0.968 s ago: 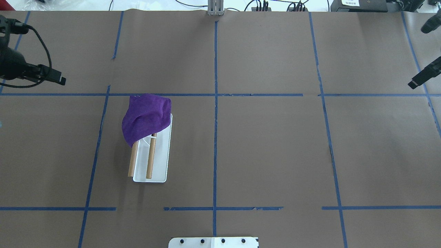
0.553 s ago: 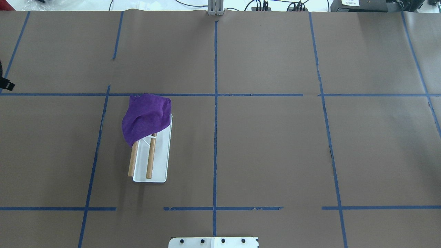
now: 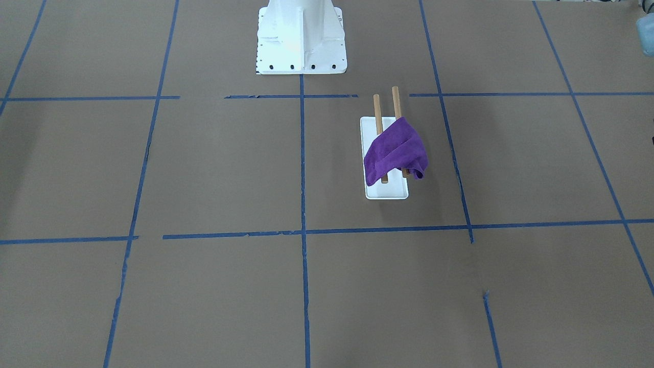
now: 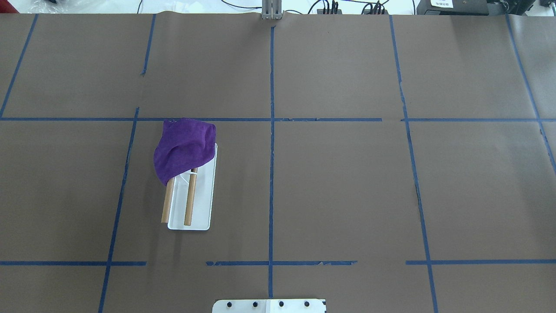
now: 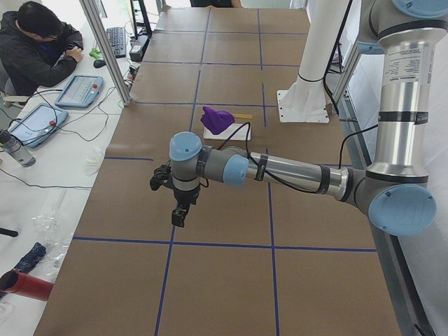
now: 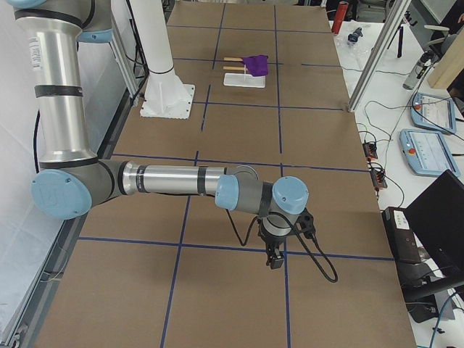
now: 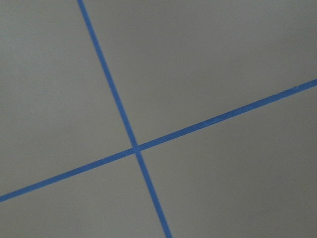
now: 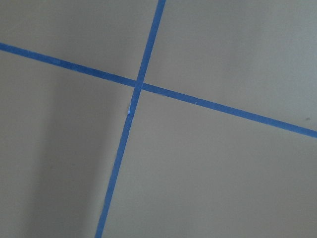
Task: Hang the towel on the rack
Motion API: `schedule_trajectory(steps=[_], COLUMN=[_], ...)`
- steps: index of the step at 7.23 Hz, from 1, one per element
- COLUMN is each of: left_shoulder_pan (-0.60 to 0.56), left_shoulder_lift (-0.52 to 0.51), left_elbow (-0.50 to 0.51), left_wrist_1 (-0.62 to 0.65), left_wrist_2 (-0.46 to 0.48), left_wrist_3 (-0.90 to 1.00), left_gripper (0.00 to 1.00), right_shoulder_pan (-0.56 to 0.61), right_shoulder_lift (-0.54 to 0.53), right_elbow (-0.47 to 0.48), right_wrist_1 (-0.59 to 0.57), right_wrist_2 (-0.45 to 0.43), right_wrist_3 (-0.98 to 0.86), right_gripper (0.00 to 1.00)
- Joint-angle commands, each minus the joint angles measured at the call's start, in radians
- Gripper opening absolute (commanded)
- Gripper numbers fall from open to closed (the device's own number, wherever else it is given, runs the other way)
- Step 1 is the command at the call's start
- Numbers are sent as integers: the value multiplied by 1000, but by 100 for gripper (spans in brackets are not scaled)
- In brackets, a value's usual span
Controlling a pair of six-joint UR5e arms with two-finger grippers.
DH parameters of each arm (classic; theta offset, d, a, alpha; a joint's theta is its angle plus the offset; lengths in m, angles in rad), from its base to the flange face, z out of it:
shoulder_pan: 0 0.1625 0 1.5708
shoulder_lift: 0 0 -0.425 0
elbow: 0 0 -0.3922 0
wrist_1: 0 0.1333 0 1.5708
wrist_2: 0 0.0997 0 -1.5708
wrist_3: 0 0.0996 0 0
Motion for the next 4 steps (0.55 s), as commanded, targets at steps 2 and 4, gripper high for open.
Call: schedule_trajectory(steps=[2, 4], left_shoulder_pan=[-59, -61], left_shoulder_lift=[43, 29], left_elbow=[12, 19], left_wrist_1=[17, 22], left_wrist_2=[-131, -135], left_wrist_3=[-1, -6], left_gripper=[100, 100], right_shoulder_pan=[-3, -3], right_shoulder_lift=[5, 5], right_elbow=[9, 9], right_wrist_1=[2, 4], right_wrist_2=[0, 0], right_wrist_3=[72, 71], right_gripper=[100, 100])
